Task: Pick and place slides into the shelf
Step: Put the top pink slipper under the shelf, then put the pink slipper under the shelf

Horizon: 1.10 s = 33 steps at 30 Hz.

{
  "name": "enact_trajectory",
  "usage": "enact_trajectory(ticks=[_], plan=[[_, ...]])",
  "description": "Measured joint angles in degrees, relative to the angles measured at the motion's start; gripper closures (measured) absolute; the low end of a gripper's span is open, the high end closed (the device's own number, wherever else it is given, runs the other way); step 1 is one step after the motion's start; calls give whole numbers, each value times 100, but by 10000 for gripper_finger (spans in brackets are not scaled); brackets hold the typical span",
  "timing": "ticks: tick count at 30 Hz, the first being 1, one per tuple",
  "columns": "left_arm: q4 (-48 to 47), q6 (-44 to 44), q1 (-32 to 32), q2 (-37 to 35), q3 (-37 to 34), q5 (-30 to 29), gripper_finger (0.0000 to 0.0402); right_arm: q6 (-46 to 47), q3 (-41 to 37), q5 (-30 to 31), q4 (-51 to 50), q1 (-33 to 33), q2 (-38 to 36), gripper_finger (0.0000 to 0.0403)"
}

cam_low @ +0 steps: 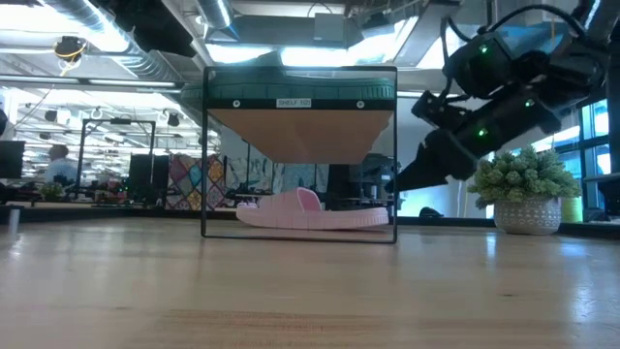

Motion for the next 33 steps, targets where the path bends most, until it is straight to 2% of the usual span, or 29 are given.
enact_trajectory(ticks=[10, 21, 27, 33], plan=[[0, 0, 1, -2, 0, 0, 186, -175, 3, 4, 811, -238, 761, 85], [0, -2, 1, 0, 0, 0, 186, -461, 461, 28, 819, -384, 1449, 85], [-2, -2, 1, 0, 0, 0, 186, -497, 483, 852, 628, -392, 1484, 85], [-2, 0, 1, -2, 0, 0, 186, -603, 483, 898, 560, -390, 1484, 85]])
